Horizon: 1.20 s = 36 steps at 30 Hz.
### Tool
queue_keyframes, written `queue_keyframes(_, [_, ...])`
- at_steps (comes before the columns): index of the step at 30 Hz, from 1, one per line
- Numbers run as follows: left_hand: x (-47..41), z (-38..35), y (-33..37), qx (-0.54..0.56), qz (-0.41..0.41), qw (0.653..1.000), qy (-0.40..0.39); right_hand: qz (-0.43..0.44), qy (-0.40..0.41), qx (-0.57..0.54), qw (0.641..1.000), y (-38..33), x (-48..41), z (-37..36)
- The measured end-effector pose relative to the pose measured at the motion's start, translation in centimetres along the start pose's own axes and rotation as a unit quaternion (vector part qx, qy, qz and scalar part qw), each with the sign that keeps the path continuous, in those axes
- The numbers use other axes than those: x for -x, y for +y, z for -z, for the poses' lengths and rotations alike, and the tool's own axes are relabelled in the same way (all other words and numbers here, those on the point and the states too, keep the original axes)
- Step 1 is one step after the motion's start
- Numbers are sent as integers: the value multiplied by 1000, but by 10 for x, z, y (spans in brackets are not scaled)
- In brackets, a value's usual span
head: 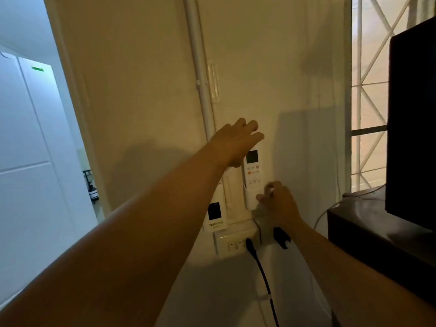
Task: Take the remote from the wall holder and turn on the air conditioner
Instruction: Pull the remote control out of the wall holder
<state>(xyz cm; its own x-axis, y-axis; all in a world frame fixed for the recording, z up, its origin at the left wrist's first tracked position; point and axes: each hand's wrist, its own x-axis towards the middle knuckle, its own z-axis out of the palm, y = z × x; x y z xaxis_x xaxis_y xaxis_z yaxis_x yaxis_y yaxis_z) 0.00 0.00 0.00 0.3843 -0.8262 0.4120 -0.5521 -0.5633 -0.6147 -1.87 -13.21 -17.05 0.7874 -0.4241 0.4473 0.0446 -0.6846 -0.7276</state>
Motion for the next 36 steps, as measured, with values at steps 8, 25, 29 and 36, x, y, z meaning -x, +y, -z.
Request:
queue_keyframes(8, [-25,0,8,-78,-93,992,-44,-33,2,-24,999,6,-11,1])
queue_keyframes(25, [-33,-9,8,-142,-189,970,-52,21,-44,-100,994,5,1,3])
queue_keyframes(29, [-38,-11,3,-144,-205,966,-62,18,-55,-94,994,7,-1,3])
queue_keyframes(36, [-45,8,-13,-146,-191,968,-65,19,-49,-101,993,11,-2,2])
